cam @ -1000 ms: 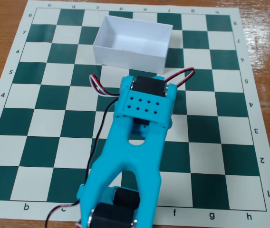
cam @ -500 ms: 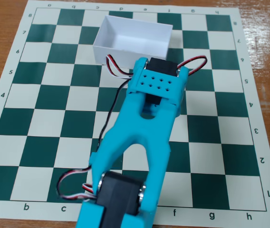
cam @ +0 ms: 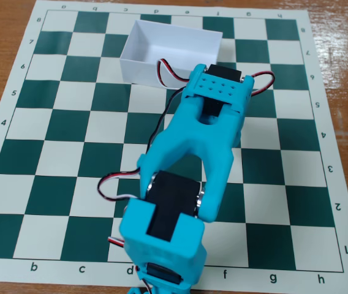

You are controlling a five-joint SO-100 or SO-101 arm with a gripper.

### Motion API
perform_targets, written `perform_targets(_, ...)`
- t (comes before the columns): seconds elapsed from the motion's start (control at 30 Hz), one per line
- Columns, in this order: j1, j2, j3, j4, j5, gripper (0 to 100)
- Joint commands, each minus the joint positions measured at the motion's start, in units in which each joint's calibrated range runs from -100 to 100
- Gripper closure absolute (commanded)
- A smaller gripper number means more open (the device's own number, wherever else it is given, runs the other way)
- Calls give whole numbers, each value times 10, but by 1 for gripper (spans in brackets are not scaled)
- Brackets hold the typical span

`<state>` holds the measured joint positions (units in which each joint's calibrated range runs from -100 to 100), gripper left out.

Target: Grab the toy horse and put it in the box.

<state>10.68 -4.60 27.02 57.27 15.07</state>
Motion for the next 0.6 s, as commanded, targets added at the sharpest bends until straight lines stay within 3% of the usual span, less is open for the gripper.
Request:
perform_targets(0.0, -5, 19, -42, -10, -2, 74)
perform_targets(0.57, -30, 112, -88, -54, -10, 74)
